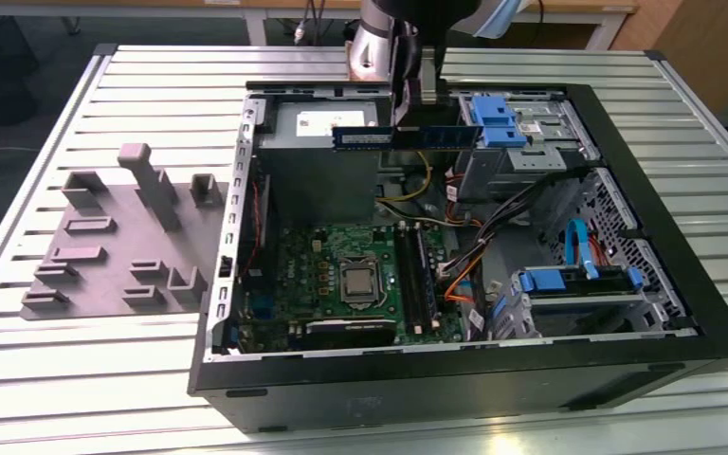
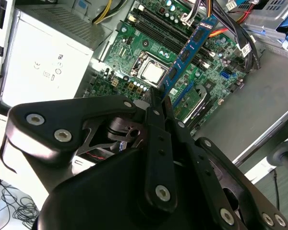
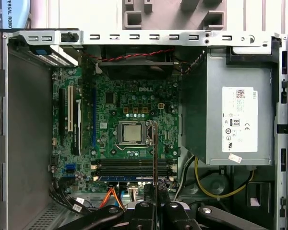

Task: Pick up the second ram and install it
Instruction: 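Insert the second ram into the second slot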

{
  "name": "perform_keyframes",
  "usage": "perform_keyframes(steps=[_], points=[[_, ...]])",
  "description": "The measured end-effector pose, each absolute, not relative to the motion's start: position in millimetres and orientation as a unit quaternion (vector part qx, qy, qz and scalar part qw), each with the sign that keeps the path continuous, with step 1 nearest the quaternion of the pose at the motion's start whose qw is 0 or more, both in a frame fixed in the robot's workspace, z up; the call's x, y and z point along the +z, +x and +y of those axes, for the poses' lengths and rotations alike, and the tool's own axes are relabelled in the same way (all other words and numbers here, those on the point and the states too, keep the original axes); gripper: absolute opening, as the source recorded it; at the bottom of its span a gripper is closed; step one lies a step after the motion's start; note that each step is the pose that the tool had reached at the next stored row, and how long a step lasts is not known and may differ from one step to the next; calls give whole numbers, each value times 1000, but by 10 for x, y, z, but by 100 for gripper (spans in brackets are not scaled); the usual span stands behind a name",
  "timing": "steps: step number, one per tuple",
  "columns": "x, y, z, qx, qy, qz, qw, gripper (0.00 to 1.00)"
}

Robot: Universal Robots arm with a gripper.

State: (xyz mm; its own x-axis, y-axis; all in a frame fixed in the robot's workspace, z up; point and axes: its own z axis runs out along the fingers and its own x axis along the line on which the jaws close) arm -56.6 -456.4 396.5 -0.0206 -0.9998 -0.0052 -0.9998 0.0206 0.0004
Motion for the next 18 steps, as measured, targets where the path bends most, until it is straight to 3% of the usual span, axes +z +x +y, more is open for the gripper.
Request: perform_keyframes(steps=[18], points=[[3961,-566,-4563,2,-693,721,2,14]])
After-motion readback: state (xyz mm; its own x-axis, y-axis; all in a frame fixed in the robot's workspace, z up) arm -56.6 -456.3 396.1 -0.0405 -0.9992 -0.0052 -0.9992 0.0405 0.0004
